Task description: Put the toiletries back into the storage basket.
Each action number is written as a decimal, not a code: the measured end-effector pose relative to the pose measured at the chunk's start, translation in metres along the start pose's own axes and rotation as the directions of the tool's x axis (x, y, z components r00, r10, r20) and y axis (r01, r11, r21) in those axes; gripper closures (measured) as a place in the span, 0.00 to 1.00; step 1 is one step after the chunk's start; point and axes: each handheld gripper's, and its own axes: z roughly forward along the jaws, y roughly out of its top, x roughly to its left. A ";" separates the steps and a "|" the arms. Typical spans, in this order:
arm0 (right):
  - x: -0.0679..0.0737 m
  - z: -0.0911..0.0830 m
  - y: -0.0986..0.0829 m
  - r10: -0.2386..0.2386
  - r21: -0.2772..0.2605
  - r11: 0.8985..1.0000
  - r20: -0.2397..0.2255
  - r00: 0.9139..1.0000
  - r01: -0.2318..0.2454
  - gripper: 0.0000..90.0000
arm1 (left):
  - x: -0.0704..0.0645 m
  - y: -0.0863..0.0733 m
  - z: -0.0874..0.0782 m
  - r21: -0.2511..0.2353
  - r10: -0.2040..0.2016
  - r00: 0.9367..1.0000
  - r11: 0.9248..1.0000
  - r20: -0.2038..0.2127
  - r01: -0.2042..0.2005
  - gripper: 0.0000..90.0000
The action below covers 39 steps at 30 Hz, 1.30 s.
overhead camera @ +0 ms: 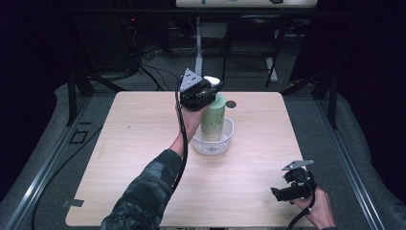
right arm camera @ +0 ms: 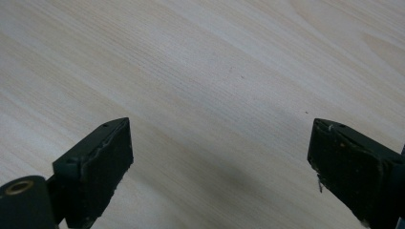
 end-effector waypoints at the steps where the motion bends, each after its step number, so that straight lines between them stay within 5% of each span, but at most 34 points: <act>1: 0.000 0.000 0.000 0.000 0.001 1.000 0.000 1.000 0.000 0.08 | 0.000 -0.002 0.000 0.000 -0.002 1.000 1.000 0.003 0.002 0.75; 39: -0.001 0.000 0.000 -0.001 0.001 1.000 -0.001 1.000 0.001 0.09 | -0.003 -0.029 0.001 0.025 -0.009 1.000 1.000 0.015 0.009 0.75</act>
